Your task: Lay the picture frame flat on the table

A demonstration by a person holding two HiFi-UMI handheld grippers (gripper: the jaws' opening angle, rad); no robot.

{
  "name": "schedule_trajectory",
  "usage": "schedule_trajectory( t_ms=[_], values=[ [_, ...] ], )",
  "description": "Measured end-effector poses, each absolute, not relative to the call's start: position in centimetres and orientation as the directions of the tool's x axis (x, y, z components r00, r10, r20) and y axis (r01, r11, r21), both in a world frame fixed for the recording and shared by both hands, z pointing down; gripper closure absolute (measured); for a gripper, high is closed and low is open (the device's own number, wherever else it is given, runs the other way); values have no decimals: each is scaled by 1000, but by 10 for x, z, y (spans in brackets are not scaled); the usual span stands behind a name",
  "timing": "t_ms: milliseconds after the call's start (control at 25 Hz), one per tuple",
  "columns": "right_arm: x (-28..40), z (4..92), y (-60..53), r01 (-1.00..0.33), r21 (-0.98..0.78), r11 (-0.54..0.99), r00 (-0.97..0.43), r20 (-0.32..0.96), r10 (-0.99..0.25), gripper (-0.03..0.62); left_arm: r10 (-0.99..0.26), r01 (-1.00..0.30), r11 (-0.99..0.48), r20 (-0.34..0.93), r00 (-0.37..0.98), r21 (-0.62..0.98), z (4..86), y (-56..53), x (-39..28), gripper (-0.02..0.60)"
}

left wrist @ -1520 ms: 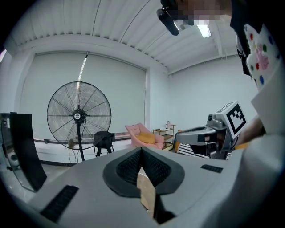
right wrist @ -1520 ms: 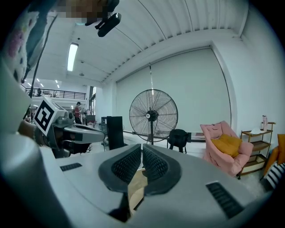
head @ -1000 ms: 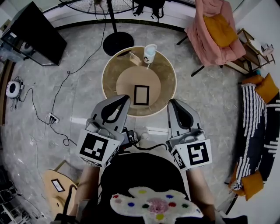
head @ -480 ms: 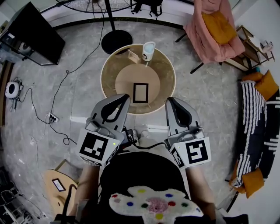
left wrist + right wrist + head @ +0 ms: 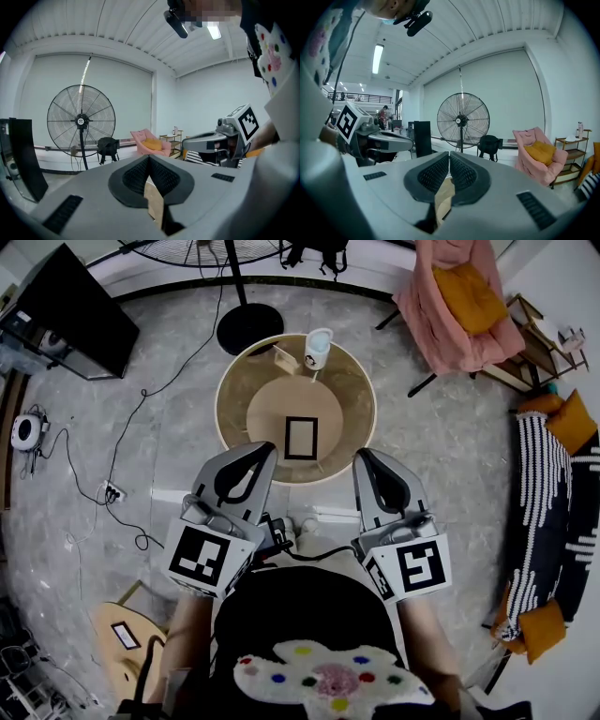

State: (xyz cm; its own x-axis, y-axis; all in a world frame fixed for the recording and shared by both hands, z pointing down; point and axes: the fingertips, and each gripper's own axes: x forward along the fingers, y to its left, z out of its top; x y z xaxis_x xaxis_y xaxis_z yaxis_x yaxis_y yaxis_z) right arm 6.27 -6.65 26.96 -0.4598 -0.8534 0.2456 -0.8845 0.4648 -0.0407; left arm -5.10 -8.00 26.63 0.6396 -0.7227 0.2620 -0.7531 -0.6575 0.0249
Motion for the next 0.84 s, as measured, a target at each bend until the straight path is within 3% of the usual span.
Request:
schedule_trajectory(
  t_ms=[840],
  values=[
    [57,280,-62,-867,-47,496,-488,285,-825,556,-711,-755,-654,307,633,41,274,-77,-51,565]
  ],
)
